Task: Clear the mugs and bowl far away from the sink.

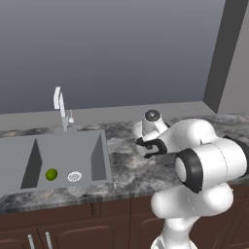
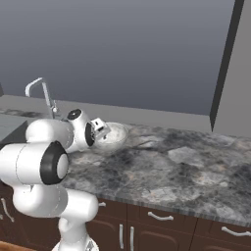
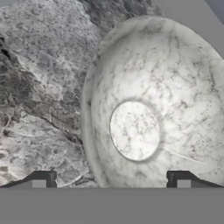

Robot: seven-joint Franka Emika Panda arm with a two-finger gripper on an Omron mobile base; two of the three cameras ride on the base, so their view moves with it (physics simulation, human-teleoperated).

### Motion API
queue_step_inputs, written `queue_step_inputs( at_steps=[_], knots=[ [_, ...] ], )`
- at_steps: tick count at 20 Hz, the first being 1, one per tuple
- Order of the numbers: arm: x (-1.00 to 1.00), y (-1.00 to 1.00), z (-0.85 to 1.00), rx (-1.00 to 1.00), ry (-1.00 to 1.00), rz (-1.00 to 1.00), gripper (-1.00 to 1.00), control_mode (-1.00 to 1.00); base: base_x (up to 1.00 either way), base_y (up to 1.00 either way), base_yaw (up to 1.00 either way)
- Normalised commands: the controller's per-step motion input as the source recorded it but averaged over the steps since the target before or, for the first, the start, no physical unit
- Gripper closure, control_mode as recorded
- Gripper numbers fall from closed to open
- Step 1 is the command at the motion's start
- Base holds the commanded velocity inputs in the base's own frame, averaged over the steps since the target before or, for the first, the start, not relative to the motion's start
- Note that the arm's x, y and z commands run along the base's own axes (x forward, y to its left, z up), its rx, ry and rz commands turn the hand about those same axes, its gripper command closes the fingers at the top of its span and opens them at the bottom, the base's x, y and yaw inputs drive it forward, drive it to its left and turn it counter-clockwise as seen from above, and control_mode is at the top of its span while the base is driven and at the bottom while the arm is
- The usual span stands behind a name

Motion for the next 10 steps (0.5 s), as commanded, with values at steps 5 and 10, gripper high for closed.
queue_step_inputs(
  at_steps=[5, 10],
  knots=[
    [0.21, -0.04, -0.15, 0.00, 0.00, 0.00, -1.00, -1.00, 0.00, 0.00, 0.00],
    [0.23, -0.01, -0.19, 0.00, 0.00, 0.00, 1.00, -1.00, 0.00, 0.00, 0.00]
  ],
)
